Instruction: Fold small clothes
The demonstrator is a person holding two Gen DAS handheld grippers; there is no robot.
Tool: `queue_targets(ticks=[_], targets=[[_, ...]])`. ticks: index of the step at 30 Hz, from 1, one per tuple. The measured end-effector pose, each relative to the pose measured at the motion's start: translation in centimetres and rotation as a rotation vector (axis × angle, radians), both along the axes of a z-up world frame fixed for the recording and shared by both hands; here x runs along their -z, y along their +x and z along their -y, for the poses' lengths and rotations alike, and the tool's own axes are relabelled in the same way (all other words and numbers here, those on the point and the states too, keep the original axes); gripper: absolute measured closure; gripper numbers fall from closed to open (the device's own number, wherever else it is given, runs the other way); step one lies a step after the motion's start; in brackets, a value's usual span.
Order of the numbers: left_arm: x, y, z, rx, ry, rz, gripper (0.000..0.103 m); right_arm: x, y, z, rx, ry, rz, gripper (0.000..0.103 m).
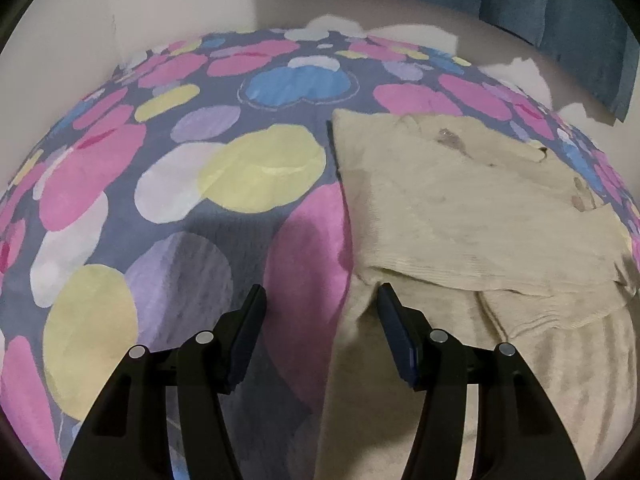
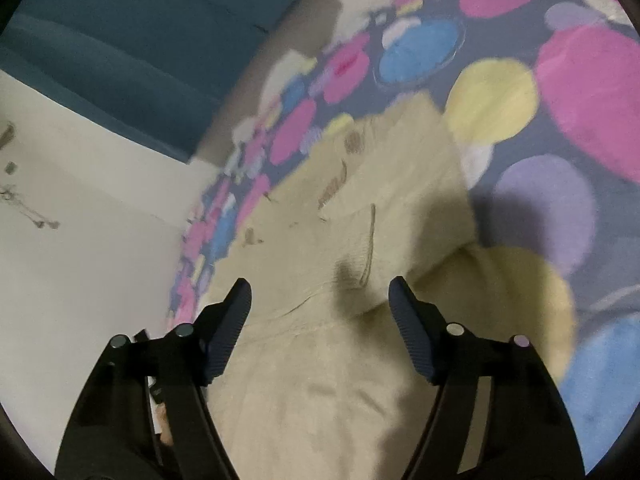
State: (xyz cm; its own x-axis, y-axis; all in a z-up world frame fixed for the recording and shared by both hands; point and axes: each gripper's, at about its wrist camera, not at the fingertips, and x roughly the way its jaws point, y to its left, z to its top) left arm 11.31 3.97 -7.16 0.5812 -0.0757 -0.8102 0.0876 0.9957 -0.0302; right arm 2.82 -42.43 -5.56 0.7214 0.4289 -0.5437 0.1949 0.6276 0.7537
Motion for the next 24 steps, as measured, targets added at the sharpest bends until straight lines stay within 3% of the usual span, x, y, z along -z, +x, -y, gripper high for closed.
queue_targets(ticks=[5, 10, 13, 15, 16, 24], targets=[[0.2, 0.6, -0.9, -0.033, -0.019, -0.001, 0.043, 1.9, 2.9, -1.1, 0.023, -0.038, -0.092, 0.031], [0.4, 0.9, -1.1, -0.041, -0.016, 0.002, 0.041, 2.4, 3.3, -2.3, 0.007, -0.103, -0.097, 0.032], [0.5, 0.9, -1.3, -0.043, -0.026, 0.002, 0.04, 2.4, 3.7, -2.8, -0.02, -0.129, -0.113, 0.056], [0.5, 0.9, -1.3, -0.043, -0.032, 0.004, 0.04, 2.7, 4.2, -3.4, -0.065, -0.131, -0.126, 0.088], [0.5, 0.9, -1.4, -0.043, -0.035, 0.005, 0.04, 2.7, 4.3, -3.7, -0.087, -0.14, -0.122, 0.094], [0.5, 1.0, -1.6, -0.043, -0.05, 0.004, 0.04, 1.6, 1.4, -3.0, -0.007, -0.142, -0.054, 0.099]])
